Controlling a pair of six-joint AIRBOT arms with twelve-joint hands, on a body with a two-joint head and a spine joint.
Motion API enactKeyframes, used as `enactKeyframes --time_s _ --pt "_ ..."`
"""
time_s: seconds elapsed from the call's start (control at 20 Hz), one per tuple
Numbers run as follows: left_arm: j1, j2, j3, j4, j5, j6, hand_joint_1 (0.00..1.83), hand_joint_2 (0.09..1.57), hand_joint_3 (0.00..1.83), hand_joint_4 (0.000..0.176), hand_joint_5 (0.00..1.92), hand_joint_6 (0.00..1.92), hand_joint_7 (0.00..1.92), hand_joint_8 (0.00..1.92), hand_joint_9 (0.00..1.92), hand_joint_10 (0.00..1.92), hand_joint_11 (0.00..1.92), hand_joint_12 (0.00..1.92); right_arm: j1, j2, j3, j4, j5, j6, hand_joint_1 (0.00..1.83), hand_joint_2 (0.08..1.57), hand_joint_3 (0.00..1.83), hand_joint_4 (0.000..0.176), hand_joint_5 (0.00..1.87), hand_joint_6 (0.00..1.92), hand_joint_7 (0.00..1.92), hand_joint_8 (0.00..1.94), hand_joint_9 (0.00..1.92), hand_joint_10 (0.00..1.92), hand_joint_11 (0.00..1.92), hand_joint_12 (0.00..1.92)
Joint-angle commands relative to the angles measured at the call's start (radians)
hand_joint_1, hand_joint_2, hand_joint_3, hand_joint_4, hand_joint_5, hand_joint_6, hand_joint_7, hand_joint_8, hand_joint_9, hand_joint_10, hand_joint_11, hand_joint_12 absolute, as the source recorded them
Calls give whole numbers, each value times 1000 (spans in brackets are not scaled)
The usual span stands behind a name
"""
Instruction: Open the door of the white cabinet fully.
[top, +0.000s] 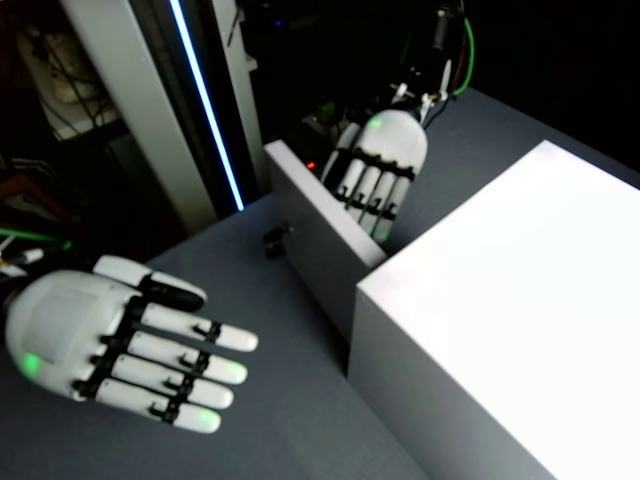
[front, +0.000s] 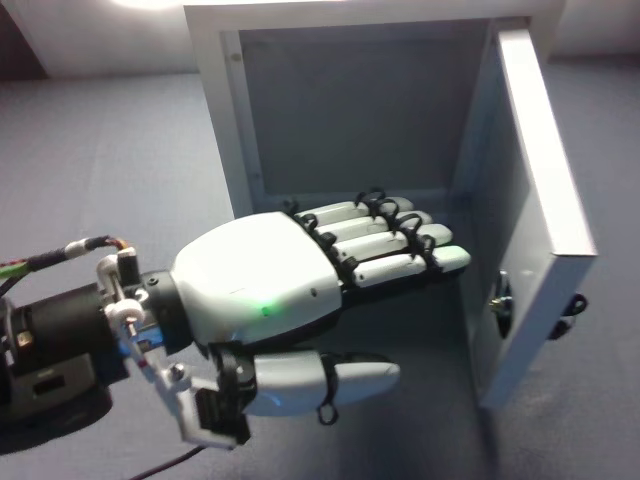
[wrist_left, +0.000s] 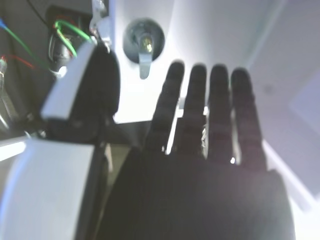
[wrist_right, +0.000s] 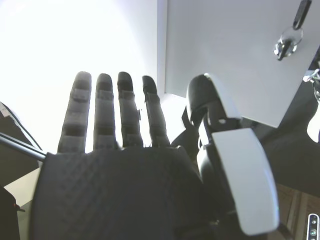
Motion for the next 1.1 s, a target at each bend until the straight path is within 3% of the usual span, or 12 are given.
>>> enactKeyframes --time_s 0.0,0.05,0.15,0.2,0.25,0.35,0.5,0.55,0.6,0.65,0.95,1.05 --pt "-17 -8 0 -9 -110 -10 125 1469 1 0 107 2 72 1 68 1 82 22 5 1 7 29 121 9 382 1421 0 70 158 4 133 5 78 2 36 3" --pt "-24 -14 3 -5 -109 -12 149 1463 0 0 82 0 46 0 57 0 79 19 5 0 9 29 121 11 384 1422 0 58 157 3 137 6 82 3 33 2" --pt "-38 -29 10 0 -109 -12 194 1454 0 0 78 1 39 2 35 1 54 5 5 -3 11 29 121 17 393 1420 0 61 155 2 131 2 83 3 60 14" --pt "-46 -35 13 9 -104 -13 38 1483 11 0 17 0 7 0 6 0 10 0 5 -3 12 29 121 17 385 1412 0 65 160 4 141 6 93 6 73 20" --pt "-52 -40 15 16 -97 -15 27 1492 9 0 3 0 1 0 0 0 1 0 5 -4 12 29 121 17 383 1409 0 70 162 4 144 6 93 6 70 18" --pt "-61 -53 21 24 -88 -15 68 1489 1 0 34 7 3 2 2 0 28 11 5 -4 13 29 121 17 371 1416 0 54 167 4 142 3 91 3 71 17" --pt "-73 -75 33 26 -81 -15 6 1494 3 0 26 1 5 2 2 1 37 12 5 -5 14 29 121 18 385 1408 0 65 171 2 139 0 89 0 64 13" --pt "-78 -83 37 27 -80 -15 3 1507 8 0 2 0 0 0 0 0 60 20 5 -5 14 29 121 18 368 1400 0 84 166 0 122 0 79 2 66 14" --pt "-82 -91 41 27 -80 -15 3 1507 8 0 2 0 0 0 0 0 60 20 5 -6 15 29 120 18 368 1400 0 84 166 0 122 0 79 2 66 14" --pt "-87 -99 46 27 -79 -15 51 1500 1 0 0 0 0 0 3 1 74 22 5 -7 16 29 120 18 376 1414 2 51 173 3 137 5 88 5 70 16" --pt "-105 -126 62 23 -81 -8 29 1494 0 0 36 0 3 0 16 0 100 5 5 -9 17 29 120 18 390 1406 0 99 165 0 124 0 70 0 50 7" --pt "-101 -119 60 15 -89 -8 77 1489 0 0 35 3 32 7 39 6 134 16 5 -10 17 28 120 20 402 1416 2 95 165 1 128 2 79 3 70 16"
